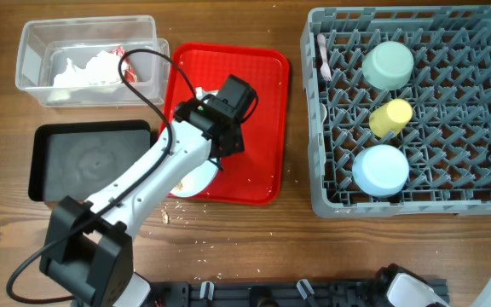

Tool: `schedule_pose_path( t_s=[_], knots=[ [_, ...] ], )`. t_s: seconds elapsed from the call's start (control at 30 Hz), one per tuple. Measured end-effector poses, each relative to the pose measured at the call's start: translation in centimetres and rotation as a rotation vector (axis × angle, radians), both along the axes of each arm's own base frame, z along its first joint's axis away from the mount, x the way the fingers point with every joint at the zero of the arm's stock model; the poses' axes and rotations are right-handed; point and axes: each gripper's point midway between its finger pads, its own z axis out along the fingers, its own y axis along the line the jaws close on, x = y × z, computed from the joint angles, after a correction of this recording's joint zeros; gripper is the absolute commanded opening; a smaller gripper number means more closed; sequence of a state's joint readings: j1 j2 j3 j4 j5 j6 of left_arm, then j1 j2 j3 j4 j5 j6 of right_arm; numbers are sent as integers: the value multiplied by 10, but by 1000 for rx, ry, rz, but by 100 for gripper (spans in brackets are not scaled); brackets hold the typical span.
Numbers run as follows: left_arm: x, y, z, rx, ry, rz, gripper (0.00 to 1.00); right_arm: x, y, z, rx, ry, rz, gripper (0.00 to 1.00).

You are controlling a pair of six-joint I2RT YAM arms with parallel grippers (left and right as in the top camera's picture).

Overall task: Sort waste into correct bins and load items into the dishwasher rack
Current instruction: 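Grasp the light blue plate's rim with the left gripper, then lift the plate left and tip its food scraps onto the black tray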

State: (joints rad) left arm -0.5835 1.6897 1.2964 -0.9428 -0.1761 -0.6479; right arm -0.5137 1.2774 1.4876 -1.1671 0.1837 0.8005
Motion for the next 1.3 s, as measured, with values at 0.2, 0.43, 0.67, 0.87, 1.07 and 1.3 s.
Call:
schedule_pose_path(
  t_s=[0.2, 0.43, 0.67, 0.87, 1.07, 1.3],
  knots=[
    [-9, -24, 1, -12, -16, -70, 4, 0, 0, 0, 0, 0, 0, 100],
    [-14, -30, -2, 28, -22, -99, 4, 0, 0, 0, 0, 0, 0, 100],
    [-9, -24, 6, 78, -50, -112, 4, 0, 0, 0, 0, 0, 0, 100],
    [-4, -6, 28, 186, -80, -102, 4, 0, 0, 0, 0, 0, 0, 100],
    [11, 8, 54, 221, -121, -65, 4, 0, 0, 0, 0, 0, 0, 100],
    [37, 68, 53, 213, -103, 116, 4, 0, 0, 0, 0, 0, 0, 100]
  ],
)
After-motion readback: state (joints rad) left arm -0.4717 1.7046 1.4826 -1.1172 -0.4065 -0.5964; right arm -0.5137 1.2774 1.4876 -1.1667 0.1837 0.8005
